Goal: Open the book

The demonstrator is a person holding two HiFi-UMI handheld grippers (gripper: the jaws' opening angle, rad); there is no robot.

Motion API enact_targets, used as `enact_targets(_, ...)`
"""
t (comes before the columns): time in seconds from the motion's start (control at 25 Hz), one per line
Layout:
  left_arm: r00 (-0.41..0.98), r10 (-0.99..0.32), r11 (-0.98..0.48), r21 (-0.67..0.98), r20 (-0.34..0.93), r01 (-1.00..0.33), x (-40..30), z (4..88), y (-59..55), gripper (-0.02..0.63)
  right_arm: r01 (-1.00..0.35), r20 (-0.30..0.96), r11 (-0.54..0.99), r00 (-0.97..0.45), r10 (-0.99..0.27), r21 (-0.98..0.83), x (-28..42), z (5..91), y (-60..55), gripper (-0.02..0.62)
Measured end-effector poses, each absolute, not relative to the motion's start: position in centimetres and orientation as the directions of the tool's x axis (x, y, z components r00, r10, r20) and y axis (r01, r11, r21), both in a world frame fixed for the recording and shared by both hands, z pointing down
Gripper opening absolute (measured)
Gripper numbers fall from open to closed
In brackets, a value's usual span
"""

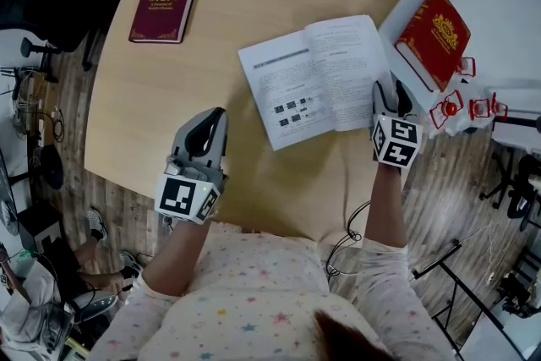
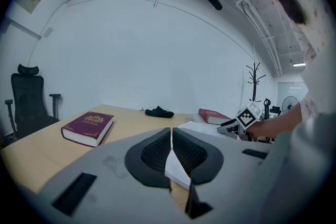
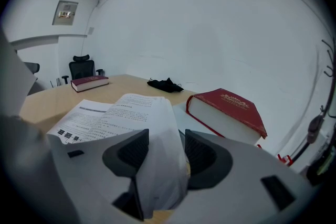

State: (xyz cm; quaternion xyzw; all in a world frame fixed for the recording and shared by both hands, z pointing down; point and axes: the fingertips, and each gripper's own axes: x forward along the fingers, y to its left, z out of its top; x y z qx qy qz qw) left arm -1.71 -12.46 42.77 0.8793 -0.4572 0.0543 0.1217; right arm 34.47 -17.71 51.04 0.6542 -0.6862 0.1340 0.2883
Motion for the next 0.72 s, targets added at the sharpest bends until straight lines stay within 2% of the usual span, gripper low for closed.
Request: enact_targets(0.72, 0.586, -0.788, -0.564, 0.157, 0.191, -0.81, -1.6, 42.1, -12.6, 0.021, -0.981, 0.528, 0.093, 0.011, -0.849, 0.17, 34.0, 48.3, -16.7, 0.215)
